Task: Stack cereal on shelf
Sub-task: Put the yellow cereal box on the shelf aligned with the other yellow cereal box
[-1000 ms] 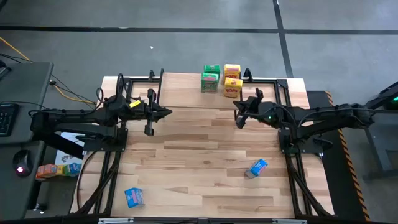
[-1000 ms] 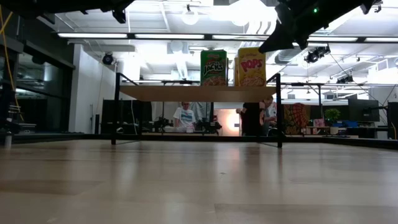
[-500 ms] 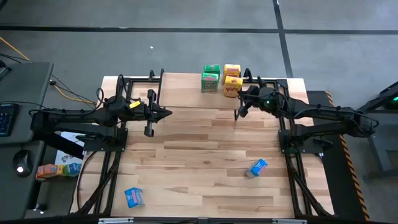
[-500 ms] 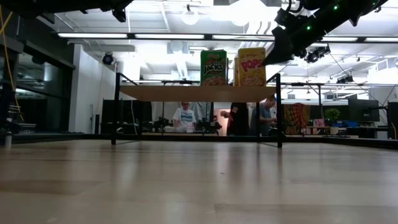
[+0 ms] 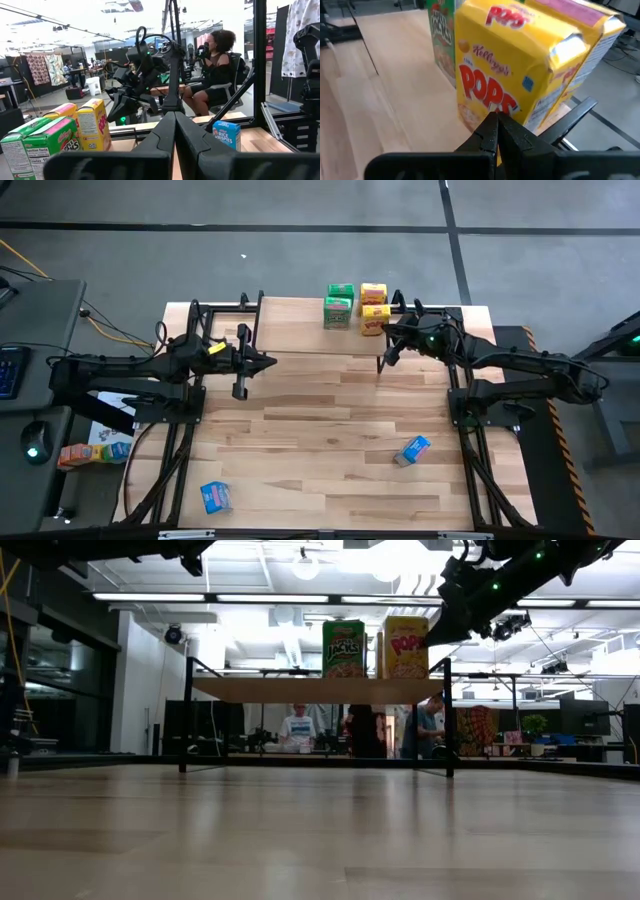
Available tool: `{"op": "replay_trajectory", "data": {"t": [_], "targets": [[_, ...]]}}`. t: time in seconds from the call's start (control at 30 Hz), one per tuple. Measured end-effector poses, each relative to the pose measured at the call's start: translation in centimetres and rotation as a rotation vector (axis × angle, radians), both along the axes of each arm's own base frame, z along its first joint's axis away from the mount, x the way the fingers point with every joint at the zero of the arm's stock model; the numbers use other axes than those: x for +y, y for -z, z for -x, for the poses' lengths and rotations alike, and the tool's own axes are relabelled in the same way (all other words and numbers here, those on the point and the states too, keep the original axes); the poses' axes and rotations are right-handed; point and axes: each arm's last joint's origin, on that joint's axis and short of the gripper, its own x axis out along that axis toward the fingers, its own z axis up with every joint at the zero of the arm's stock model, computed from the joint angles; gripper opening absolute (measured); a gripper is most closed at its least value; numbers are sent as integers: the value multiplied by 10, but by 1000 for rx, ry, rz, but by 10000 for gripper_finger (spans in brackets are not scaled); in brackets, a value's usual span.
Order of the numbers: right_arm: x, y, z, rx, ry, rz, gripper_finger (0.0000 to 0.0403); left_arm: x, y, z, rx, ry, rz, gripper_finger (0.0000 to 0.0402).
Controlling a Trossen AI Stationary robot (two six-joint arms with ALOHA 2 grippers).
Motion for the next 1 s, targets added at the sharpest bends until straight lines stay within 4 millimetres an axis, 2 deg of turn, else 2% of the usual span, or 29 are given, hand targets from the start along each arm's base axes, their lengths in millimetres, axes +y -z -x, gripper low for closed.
{"op": "replay_trajectory", "data": {"t": [0.2,0.33,0.53,0.83,1.0], "targets": [[4,4,14,107,83,-76,0,0,1,0,10,0,4,0],[3,-7,18,106,204,-57,0,0,0,0,4,-1,0,0],[0,-18,10,-15,194,-37,0,0,0,0,-2,0,2,0],[-12,-4,-5,17,212,-84,0,0,0,0,0,-1,1,0],[-13,-2,-7,-3,216,-114,0,0,0,0,0,0,0,0]]}}
